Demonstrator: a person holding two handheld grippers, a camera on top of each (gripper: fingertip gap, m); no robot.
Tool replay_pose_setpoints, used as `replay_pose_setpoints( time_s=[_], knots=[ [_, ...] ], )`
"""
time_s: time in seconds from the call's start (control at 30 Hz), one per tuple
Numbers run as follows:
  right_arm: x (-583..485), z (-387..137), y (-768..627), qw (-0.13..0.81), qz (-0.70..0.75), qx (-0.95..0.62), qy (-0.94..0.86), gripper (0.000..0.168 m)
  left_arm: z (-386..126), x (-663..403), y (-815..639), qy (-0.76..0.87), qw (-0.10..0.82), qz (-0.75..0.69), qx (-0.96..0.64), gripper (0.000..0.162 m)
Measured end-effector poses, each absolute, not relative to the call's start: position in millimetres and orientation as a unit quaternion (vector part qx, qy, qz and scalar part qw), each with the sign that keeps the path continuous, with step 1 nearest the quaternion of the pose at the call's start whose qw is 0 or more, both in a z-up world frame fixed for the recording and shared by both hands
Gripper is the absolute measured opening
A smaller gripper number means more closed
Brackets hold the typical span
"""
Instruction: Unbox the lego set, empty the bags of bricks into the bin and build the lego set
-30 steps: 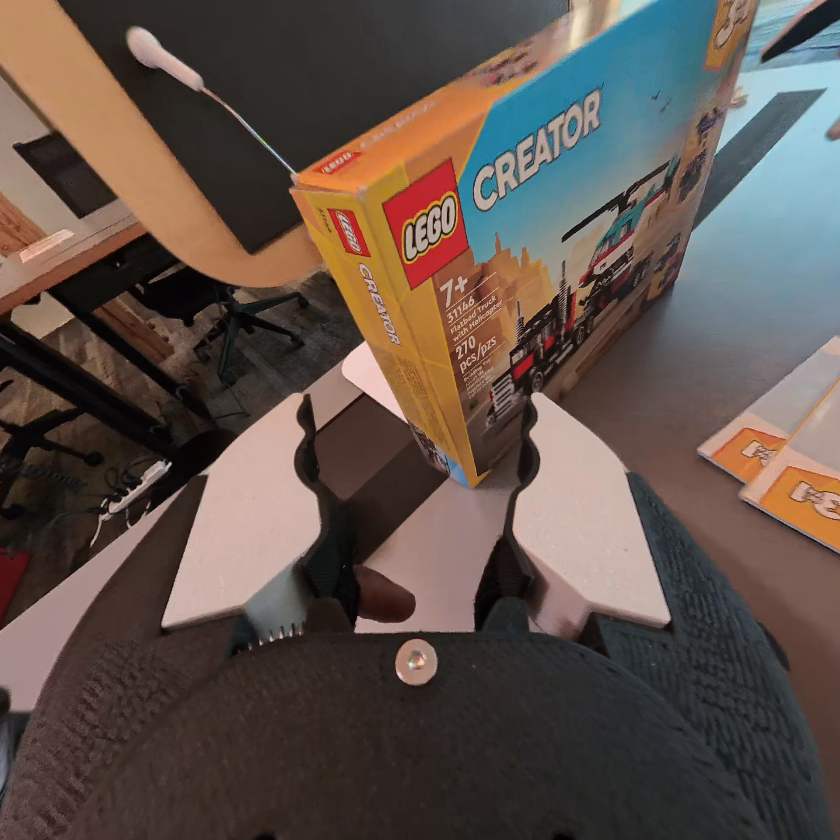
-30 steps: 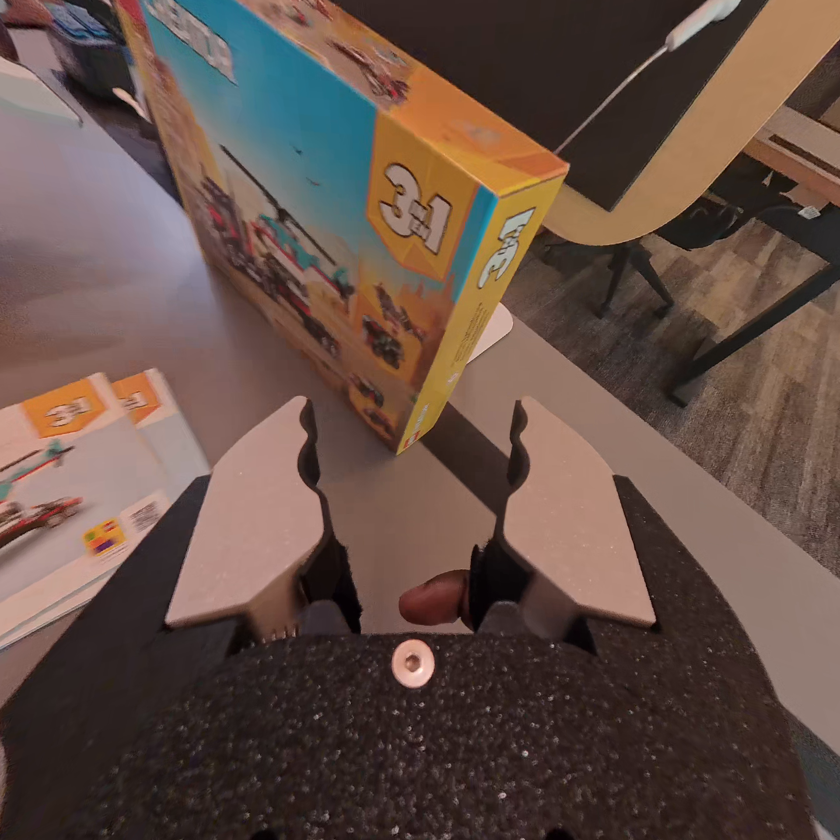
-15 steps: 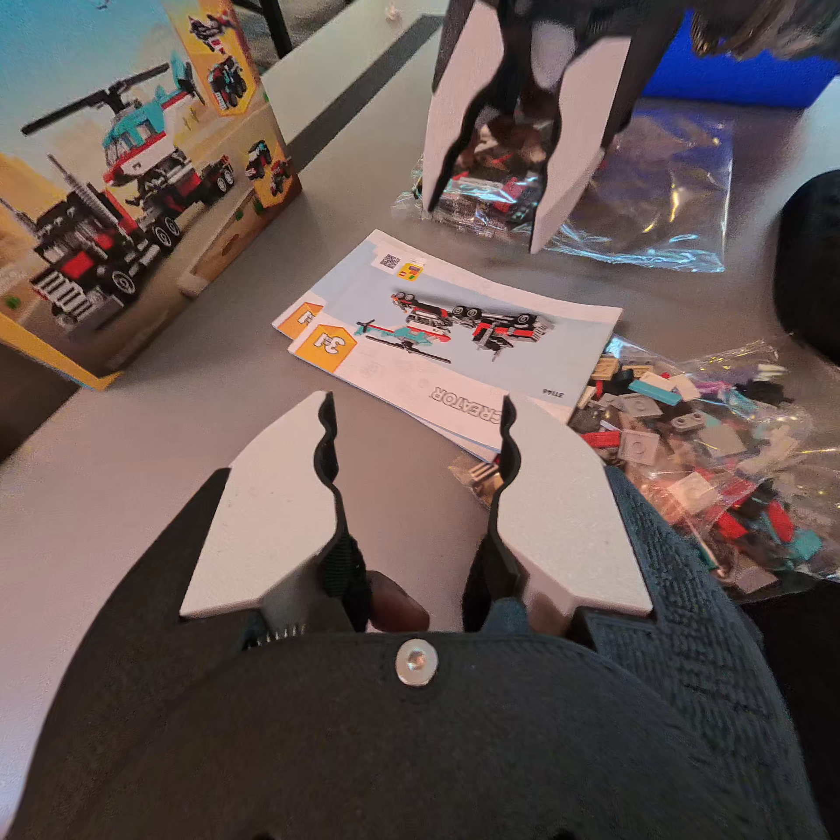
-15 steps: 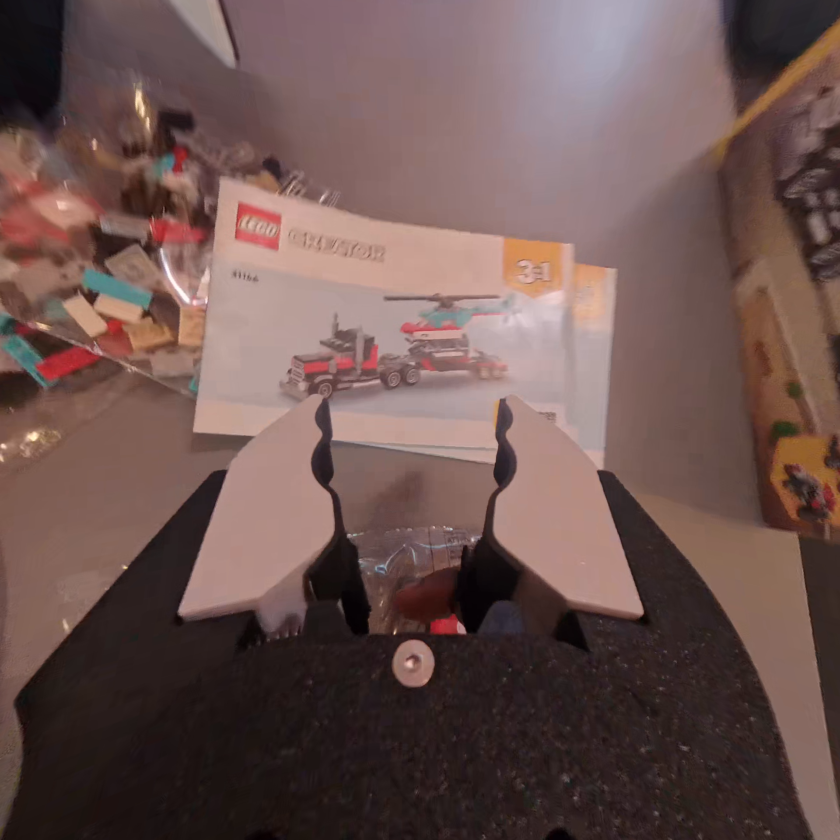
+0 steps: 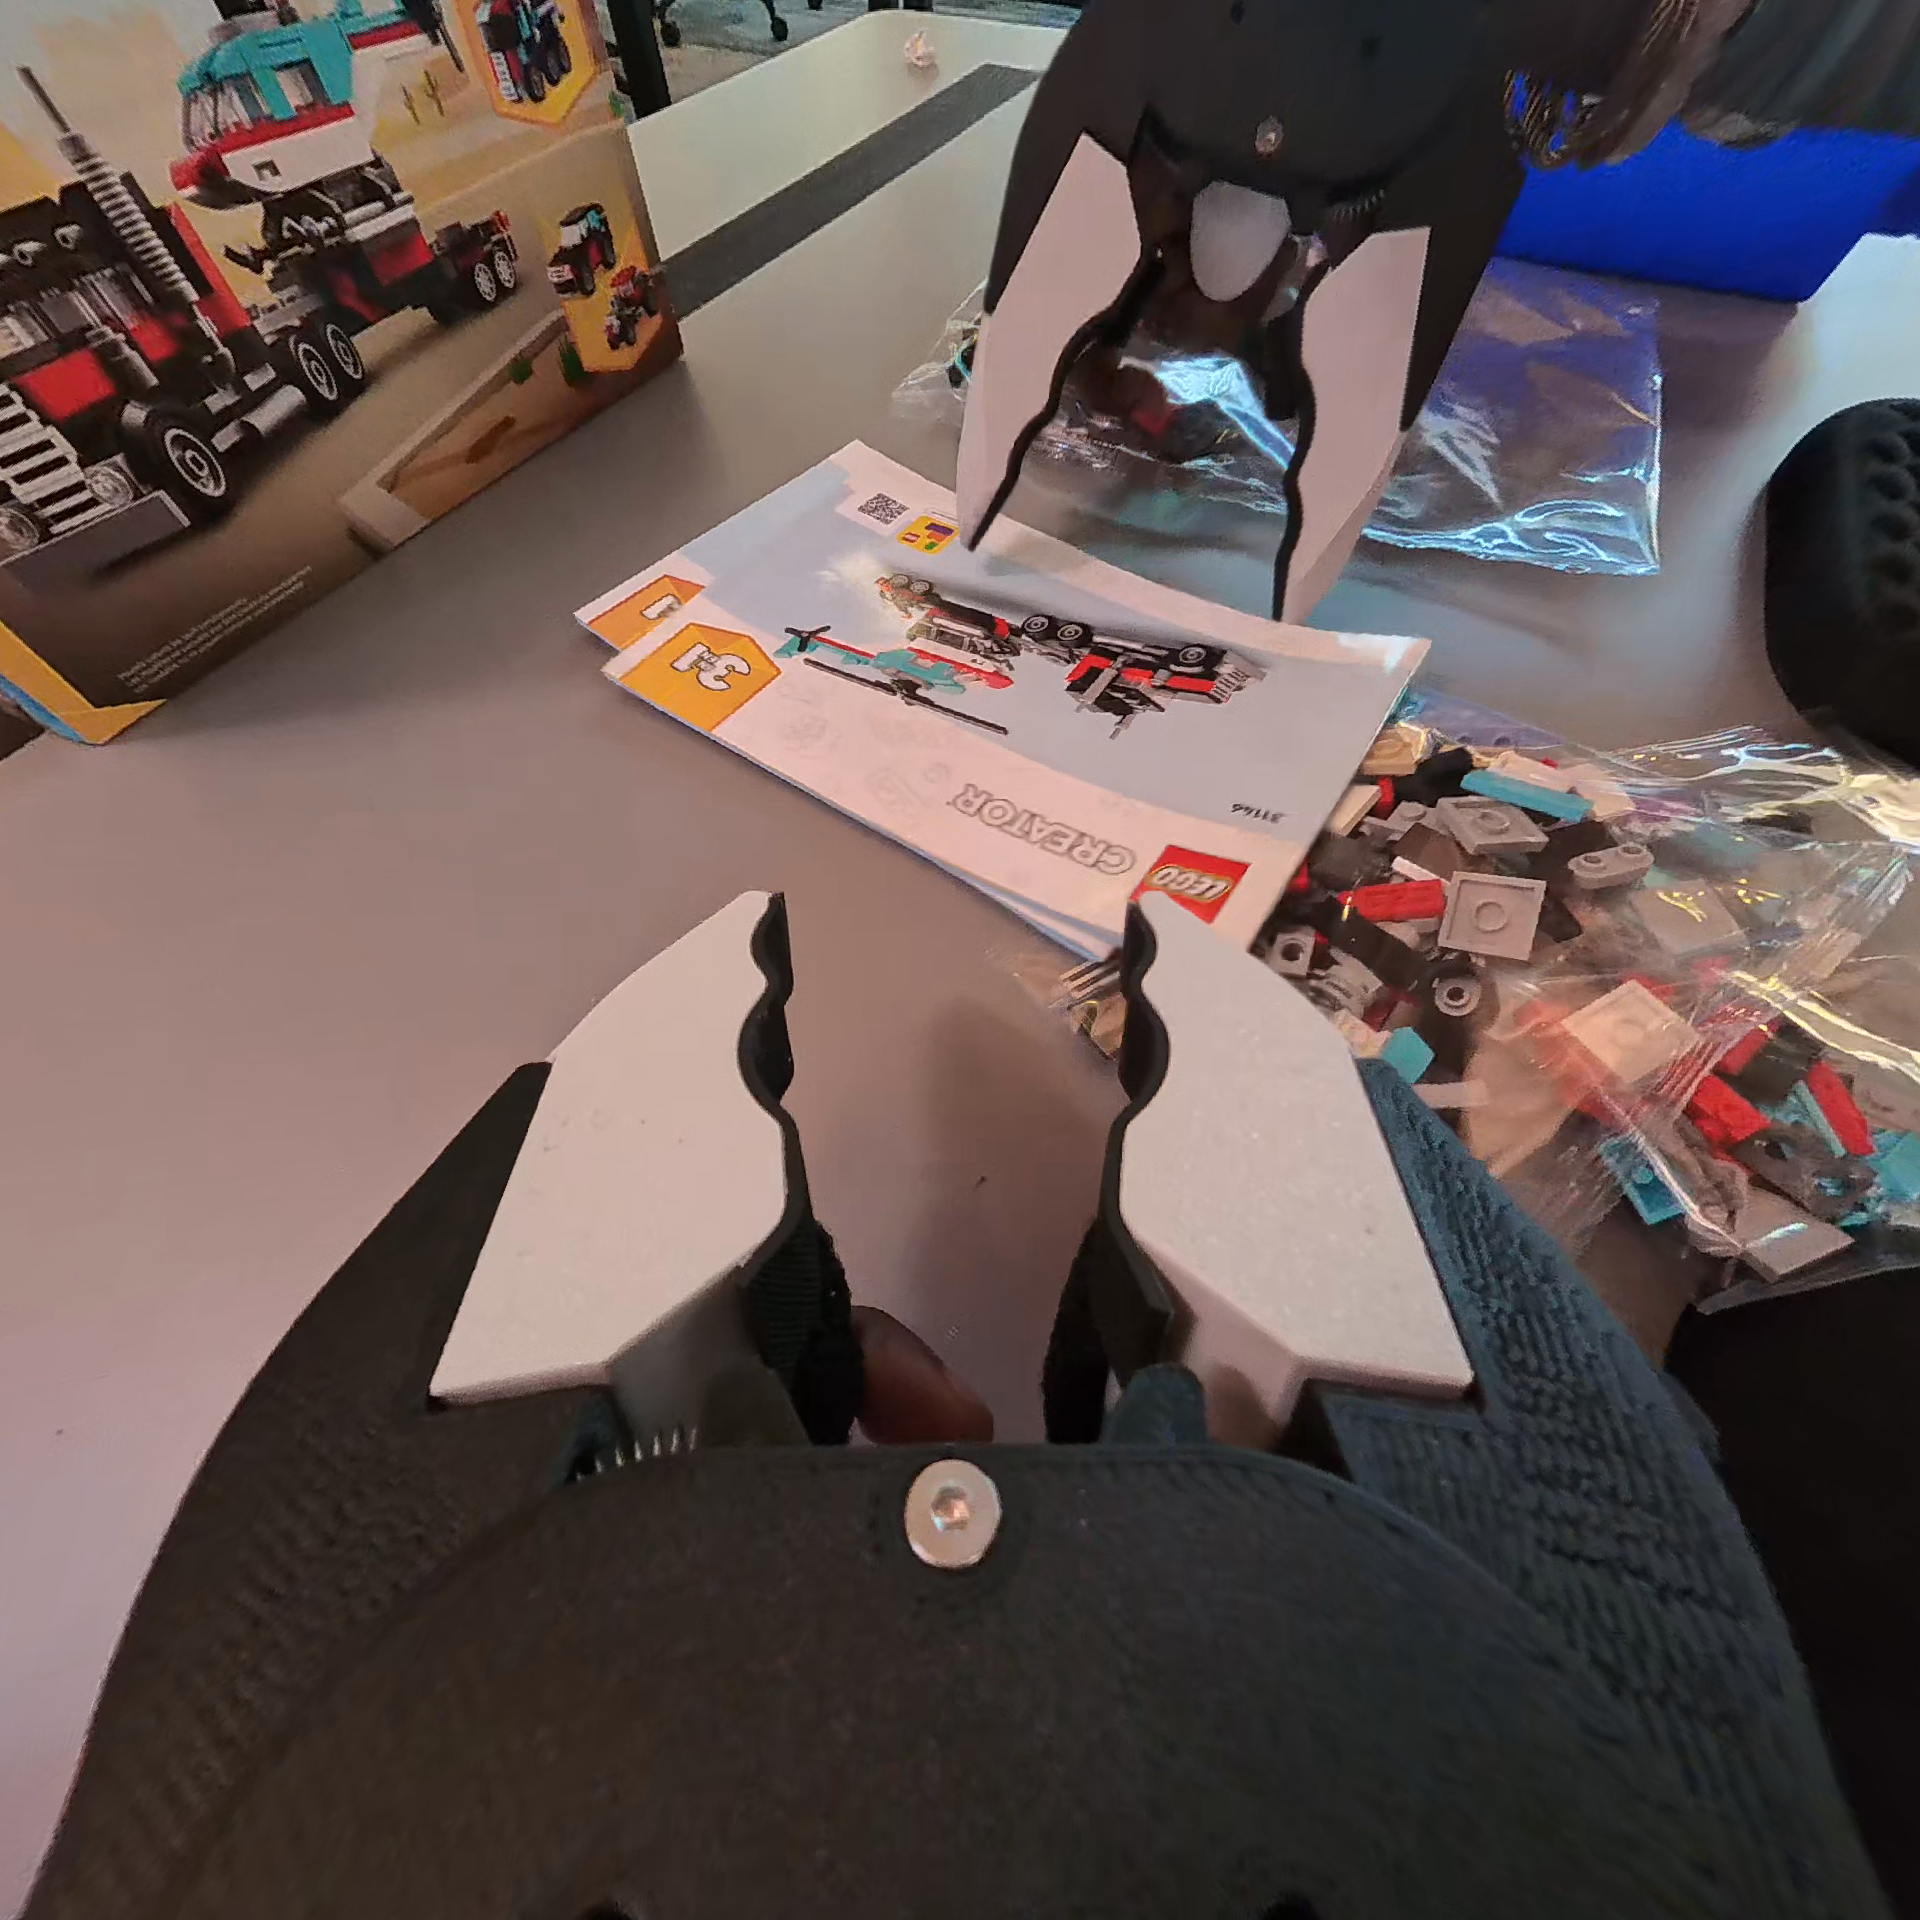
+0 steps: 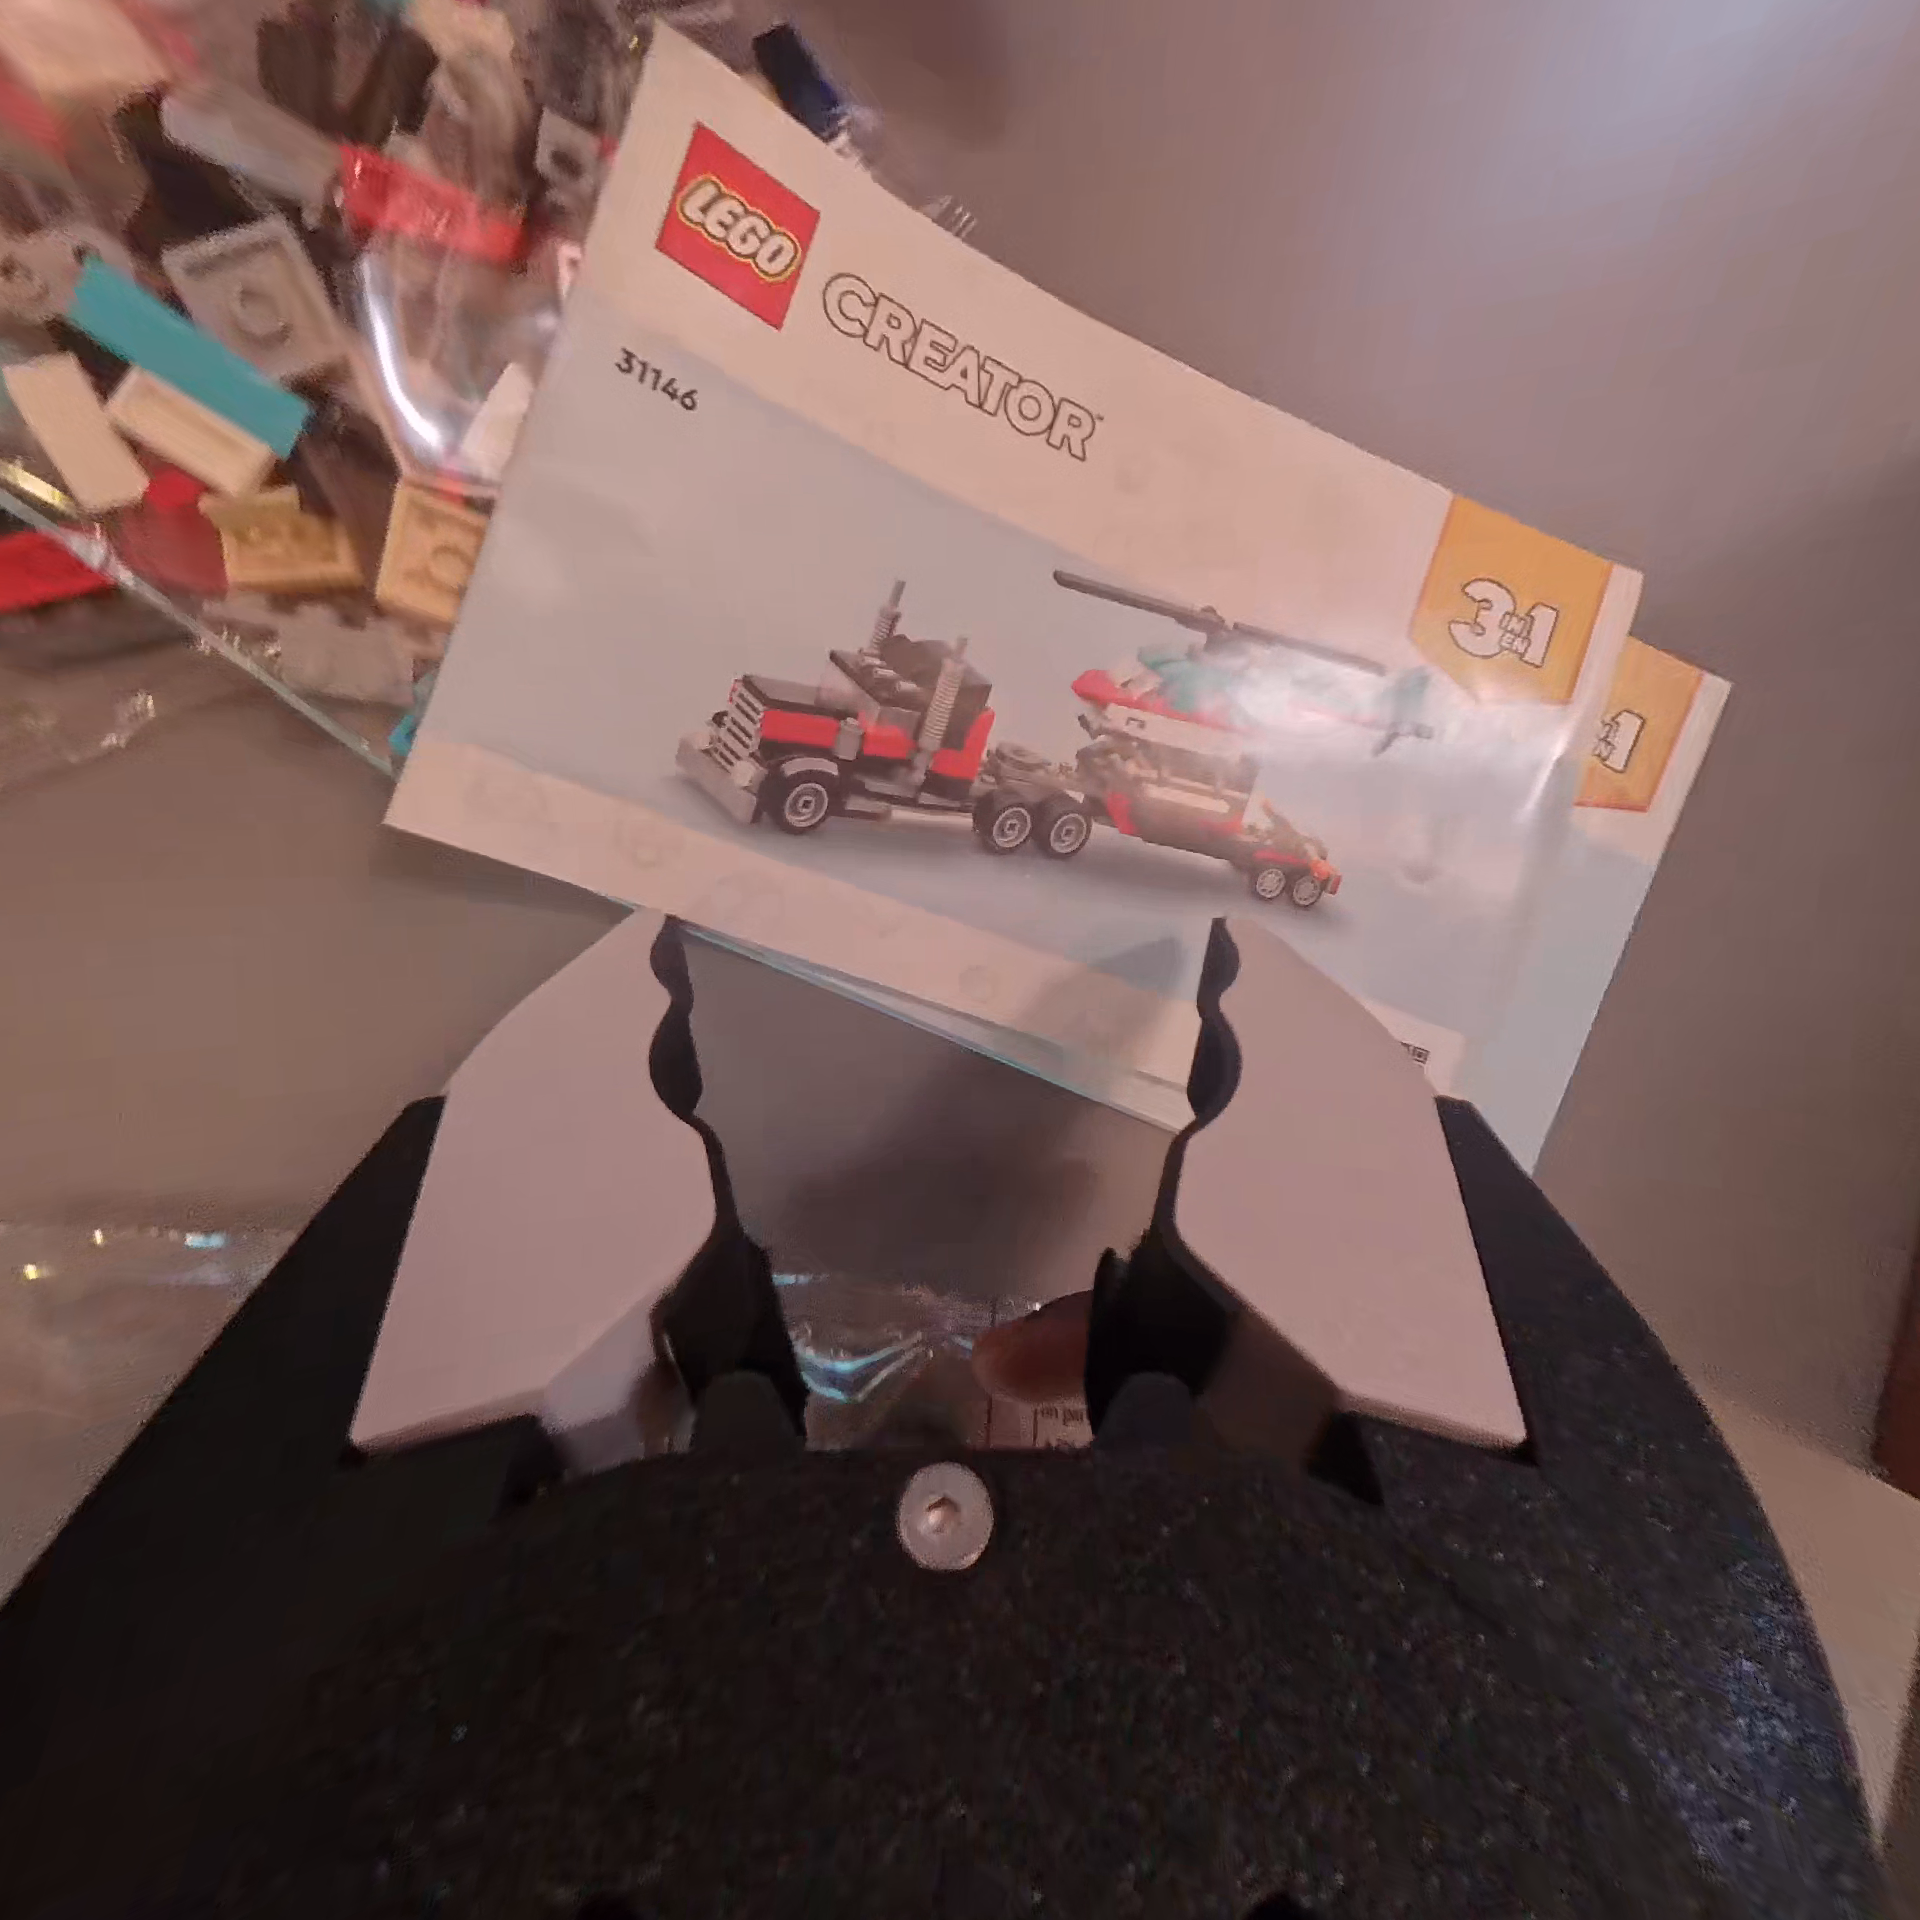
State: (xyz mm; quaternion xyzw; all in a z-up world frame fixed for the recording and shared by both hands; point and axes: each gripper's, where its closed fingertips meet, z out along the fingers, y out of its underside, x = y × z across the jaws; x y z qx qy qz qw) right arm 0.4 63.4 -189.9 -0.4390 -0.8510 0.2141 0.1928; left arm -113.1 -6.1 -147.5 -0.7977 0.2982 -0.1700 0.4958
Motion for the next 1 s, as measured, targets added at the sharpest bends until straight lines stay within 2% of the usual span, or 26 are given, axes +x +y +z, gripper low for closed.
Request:
replay_pose_setpoints(
  time_s=[0.07,0.37,0.53,0.57,0.63,0.67,0.83,1.0],
  knots=[
    [-5.2,-192.4,62.0,0.179,0.229,-0.48,-0.828,0.084,-148.8,-113.9,-6.1,0.303,0.496,-0.161,-0.797,0.061],
    [-52.5,-191.2,88.1,0.275,0.21,-0.687,-0.639,0.075,-129.7,-142.6,10.7,0.239,0.561,-0.09,-0.787,0.059],
    [-81.0,-190.8,97.8,0.298,0.178,-0.753,-0.559,0.074,-145.1,-147.0,12.3,0.225,0.524,-0.089,-0.817,0.059],
    [-85.8,-191.3,97.7,0.294,0.182,-0.752,-0.562,0.081,-150.4,-146.0,13.9,0.219,0.511,-0.093,-0.826,0.06],
    [-87.1,-191.4,90.1,0.253,0.199,-0.746,-0.584,0.114,-160.0,-145.3,19.1,0.214,0.485,-0.084,-0.844,0.073],
    [-85.0,-186.0,88.1,0.245,0.219,-0.736,-0.592,0.122,-163.4,-145.3,22.2,0.216,0.473,-0.074,-0.851,0.078],
    [-26.7,-178.1,148.9,0.283,0.171,-0.727,-0.601,0.134,-176.0,-139.8,41.4,0.219,0.43,-0.036,-0.875,0.087],
    [-6.1,-196.8,158.6,0.28,0.178,-0.738,-0.588,0.129,-187.6,-129.5,59.0,0.23,0.402,-0.025,-0.886,0.09]
  ],
)
